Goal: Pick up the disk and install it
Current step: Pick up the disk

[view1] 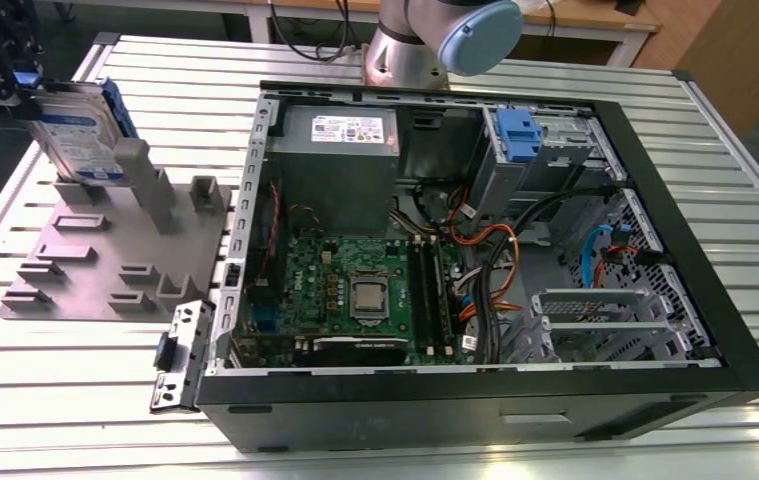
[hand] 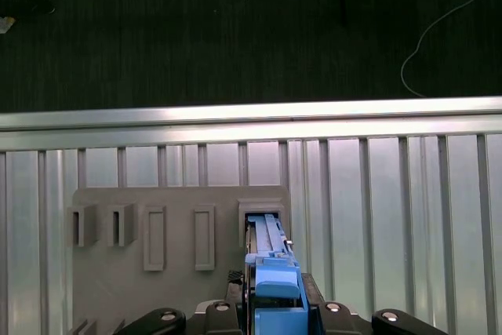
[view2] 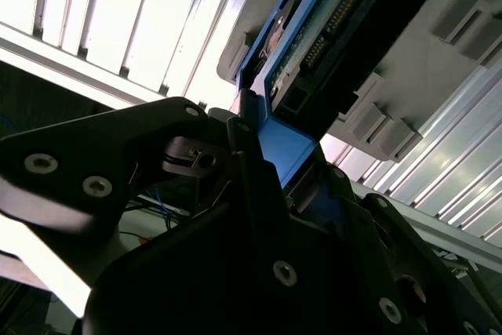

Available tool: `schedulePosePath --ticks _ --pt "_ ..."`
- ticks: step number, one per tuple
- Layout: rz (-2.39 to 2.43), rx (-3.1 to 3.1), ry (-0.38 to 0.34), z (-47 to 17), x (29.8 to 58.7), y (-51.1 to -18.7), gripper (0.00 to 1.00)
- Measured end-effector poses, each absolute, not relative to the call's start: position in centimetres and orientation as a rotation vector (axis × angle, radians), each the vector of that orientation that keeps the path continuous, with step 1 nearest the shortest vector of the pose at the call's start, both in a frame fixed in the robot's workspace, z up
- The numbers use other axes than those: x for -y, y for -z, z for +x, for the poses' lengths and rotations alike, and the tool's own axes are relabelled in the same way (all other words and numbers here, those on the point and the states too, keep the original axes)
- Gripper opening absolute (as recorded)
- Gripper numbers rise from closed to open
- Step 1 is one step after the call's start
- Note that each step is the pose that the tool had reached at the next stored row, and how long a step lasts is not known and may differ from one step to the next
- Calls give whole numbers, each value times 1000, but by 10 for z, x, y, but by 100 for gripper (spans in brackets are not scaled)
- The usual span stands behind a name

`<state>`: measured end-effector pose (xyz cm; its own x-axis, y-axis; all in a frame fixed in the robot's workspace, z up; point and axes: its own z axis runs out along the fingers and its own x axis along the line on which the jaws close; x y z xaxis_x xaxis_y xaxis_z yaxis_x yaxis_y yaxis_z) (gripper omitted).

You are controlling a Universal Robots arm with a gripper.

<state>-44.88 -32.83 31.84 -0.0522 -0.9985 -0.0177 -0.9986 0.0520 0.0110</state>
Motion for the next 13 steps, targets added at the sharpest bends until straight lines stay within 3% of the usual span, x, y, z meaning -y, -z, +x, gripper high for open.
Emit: schedulePosePath --ticks 13 --pt "-2159 -2275 -32 -449 328 -320 37"
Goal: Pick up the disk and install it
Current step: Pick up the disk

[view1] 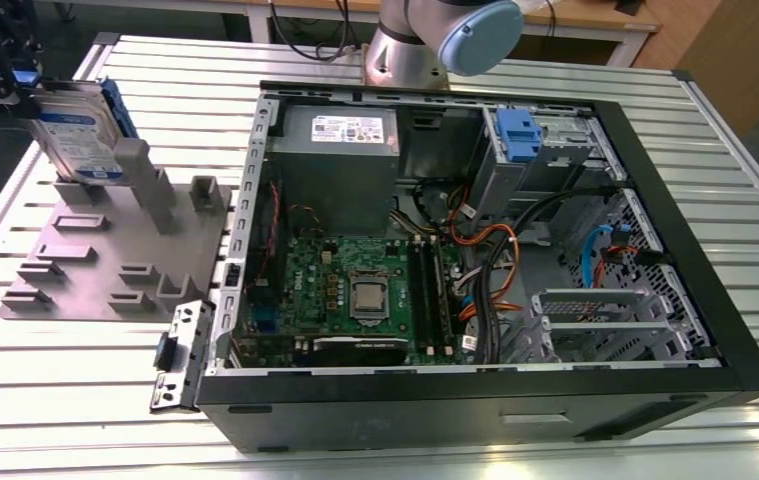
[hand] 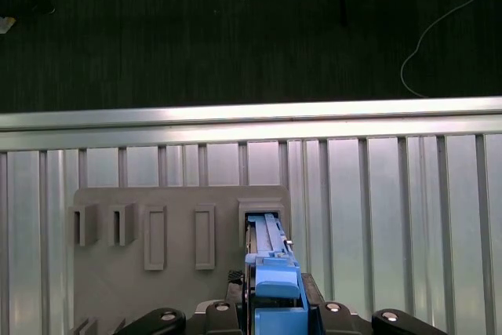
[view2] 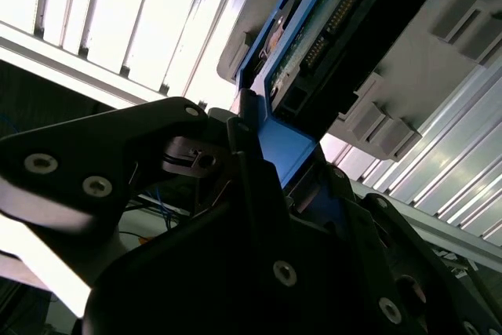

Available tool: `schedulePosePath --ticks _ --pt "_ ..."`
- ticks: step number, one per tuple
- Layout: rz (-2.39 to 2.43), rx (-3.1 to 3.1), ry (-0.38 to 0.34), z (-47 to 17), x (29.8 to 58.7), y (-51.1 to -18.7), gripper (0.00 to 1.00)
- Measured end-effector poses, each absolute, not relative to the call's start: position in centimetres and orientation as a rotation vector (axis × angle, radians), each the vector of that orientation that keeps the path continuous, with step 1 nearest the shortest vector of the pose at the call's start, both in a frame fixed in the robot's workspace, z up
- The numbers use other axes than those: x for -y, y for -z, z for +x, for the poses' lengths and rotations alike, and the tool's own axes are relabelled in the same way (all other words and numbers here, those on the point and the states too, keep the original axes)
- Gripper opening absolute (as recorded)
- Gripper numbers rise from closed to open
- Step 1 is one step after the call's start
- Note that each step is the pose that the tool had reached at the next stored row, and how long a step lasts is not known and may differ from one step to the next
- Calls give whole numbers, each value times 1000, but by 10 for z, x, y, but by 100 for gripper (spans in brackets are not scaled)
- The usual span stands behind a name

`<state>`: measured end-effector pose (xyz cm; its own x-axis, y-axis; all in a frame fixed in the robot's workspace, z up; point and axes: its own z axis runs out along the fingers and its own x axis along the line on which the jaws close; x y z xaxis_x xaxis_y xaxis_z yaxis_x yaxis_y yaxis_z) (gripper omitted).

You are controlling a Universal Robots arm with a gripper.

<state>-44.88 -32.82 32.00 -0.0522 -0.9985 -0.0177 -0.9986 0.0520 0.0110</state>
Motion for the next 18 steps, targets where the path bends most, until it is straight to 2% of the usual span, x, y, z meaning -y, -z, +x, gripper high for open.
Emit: schedulePosePath --ticks 18 --pt "-2159 -2275 -32 -449 328 -322 37"
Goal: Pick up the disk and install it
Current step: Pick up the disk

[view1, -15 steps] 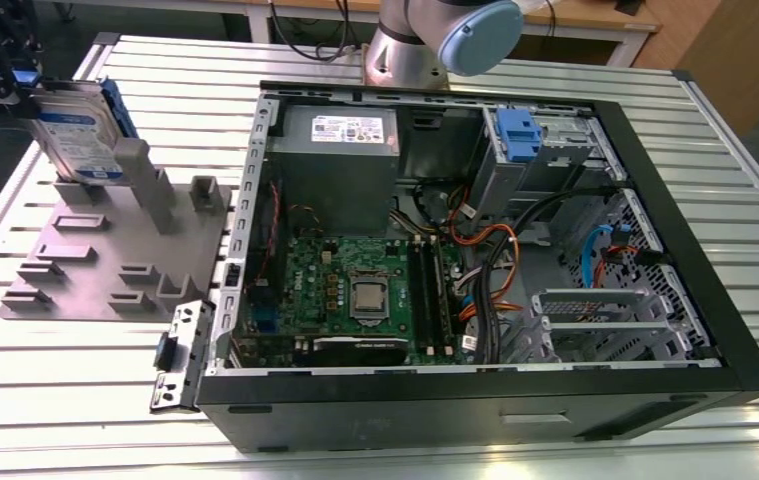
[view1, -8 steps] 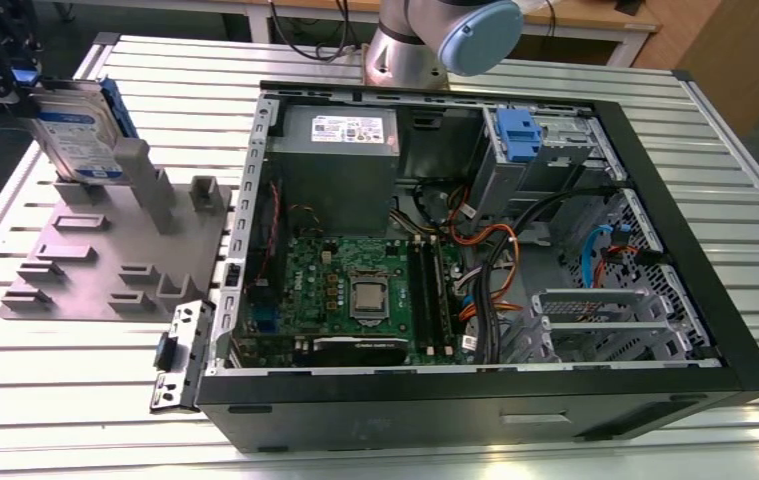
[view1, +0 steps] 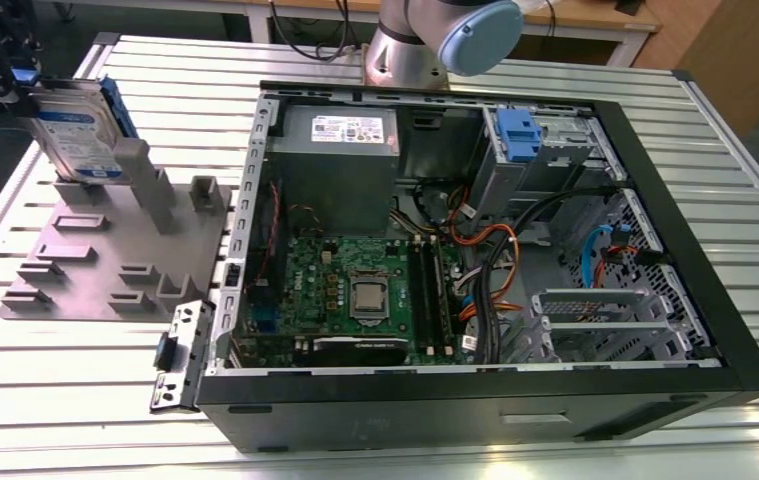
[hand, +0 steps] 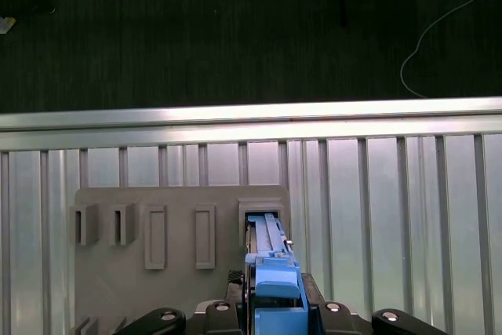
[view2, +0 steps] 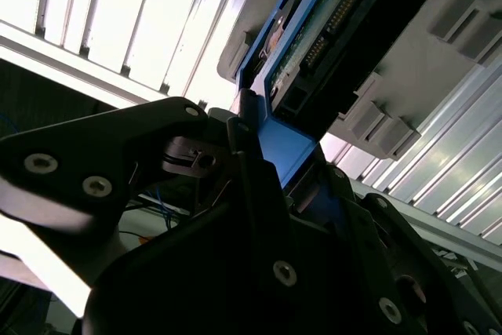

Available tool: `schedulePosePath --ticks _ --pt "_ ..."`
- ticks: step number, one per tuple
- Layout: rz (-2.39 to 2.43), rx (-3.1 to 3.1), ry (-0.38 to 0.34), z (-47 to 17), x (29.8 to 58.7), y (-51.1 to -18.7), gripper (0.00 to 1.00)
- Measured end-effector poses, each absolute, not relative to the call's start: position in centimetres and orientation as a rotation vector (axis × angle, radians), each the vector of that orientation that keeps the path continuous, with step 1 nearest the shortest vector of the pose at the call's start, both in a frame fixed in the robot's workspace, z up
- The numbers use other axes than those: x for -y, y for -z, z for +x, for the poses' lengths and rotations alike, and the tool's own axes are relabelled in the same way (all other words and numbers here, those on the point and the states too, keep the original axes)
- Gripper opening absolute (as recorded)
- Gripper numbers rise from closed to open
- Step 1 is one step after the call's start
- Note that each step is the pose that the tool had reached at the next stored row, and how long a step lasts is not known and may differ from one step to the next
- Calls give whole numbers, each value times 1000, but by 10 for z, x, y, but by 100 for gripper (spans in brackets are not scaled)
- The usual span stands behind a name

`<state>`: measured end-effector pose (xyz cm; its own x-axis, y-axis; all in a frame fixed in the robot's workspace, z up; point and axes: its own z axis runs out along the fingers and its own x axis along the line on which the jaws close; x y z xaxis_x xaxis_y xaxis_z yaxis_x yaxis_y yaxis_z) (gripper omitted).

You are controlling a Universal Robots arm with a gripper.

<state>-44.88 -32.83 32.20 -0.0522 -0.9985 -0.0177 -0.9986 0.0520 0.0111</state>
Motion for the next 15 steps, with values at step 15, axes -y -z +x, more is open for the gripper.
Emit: schedulePosePath --ticks 15 --pt "-2159 -2275 -32 -449 328 -324 37"
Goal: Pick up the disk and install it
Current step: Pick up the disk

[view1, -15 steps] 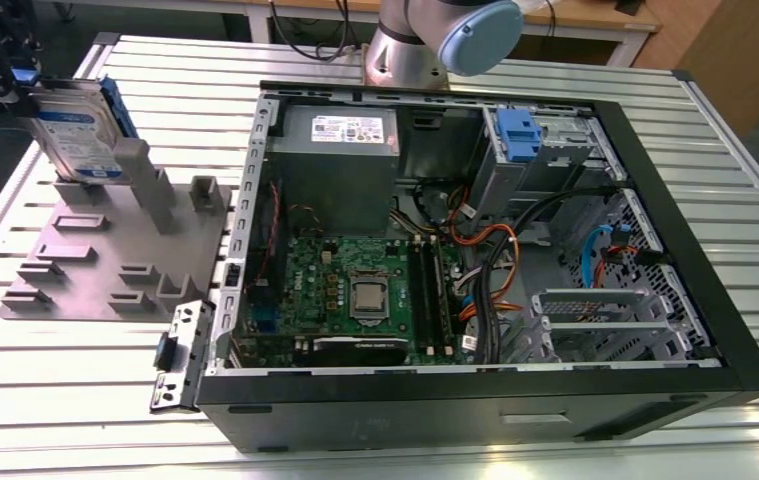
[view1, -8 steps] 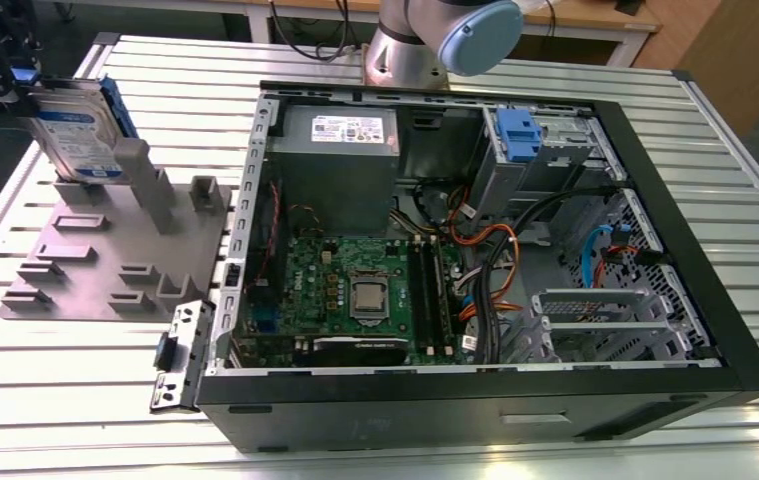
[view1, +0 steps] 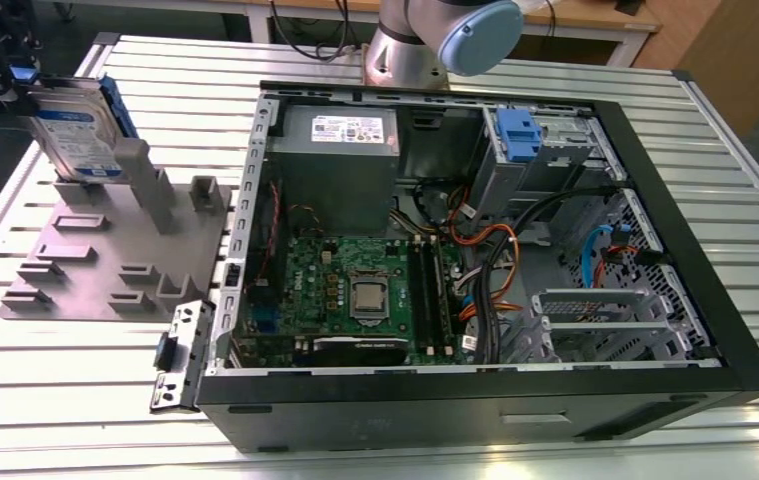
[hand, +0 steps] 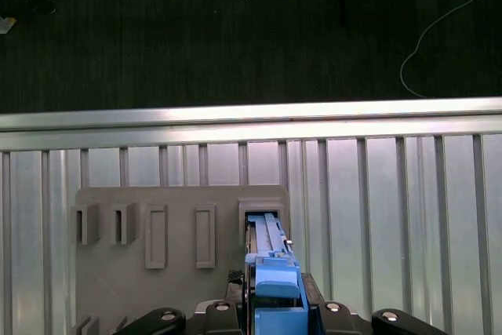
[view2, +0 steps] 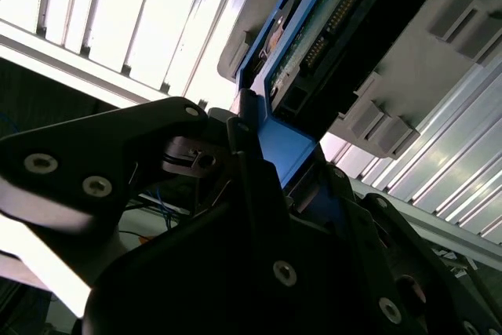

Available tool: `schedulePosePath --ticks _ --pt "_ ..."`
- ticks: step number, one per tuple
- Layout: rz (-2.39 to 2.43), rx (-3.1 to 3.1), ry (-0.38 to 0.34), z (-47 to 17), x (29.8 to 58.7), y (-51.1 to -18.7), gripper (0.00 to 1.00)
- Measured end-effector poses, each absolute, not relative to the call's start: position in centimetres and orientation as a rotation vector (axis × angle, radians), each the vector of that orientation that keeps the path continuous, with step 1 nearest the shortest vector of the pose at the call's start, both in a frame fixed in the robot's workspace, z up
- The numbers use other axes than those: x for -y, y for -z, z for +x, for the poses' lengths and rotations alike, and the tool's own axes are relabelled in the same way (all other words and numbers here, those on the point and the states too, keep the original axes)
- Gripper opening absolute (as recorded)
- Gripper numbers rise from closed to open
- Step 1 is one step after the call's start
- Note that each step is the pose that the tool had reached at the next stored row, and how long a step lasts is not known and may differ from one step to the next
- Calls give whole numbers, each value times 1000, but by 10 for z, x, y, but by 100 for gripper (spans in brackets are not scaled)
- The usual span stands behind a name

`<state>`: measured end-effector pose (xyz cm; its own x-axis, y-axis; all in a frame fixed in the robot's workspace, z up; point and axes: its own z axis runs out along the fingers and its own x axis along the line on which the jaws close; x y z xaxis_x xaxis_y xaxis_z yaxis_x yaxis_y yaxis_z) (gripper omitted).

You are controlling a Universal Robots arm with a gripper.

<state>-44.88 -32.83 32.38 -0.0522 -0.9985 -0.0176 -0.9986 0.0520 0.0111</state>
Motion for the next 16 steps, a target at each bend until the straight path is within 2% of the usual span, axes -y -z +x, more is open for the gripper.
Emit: schedulePosePath --ticks 16 --pt "-2159 -2275 -32 -449 328 -335 37"
